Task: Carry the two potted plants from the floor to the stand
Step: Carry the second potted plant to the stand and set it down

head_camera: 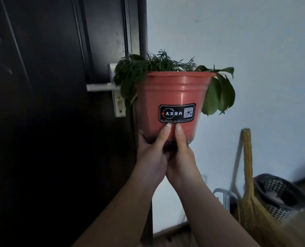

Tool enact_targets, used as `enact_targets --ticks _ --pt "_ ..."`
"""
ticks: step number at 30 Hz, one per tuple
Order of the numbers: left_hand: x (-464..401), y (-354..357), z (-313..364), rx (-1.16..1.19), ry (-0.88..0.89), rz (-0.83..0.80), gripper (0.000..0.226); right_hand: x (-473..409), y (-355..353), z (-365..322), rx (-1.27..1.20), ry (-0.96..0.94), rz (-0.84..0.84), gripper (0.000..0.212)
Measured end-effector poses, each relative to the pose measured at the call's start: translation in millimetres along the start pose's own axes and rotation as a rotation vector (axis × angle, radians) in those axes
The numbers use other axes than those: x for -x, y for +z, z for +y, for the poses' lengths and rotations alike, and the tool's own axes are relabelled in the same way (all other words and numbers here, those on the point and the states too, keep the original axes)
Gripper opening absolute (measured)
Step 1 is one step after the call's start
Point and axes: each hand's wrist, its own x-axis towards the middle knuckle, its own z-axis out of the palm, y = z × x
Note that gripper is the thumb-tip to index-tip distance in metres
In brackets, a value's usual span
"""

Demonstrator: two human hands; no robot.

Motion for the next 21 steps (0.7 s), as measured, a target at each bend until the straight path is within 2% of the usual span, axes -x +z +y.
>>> enact_targets --ticks 3,7,15,21 --pt "-17.8 59.1 41.0 0.011 -0.021 -0.009 0.052 -10.4 47.4 -53.7 -0.045 -0.028 -0.013 0.071" --pt "-36.9 148.0 98.7 0.021 -0.015 -0.09 0.049 -20.5 115.2 -135.8 -0.077 -0.06 -0.074 0.058" --pt "-39.9 302.8 189.3 0.046 0.029 -0.156 0.034 -7.7 222.4 -284.7 -0.114 -0.053 -0.185 0.06" --pt "-12.2 344.8 210.6 0.059 0.059 -0.161 0.028 25.7 245.8 -320.3 -0.136 -0.08 -0.205 0.056"
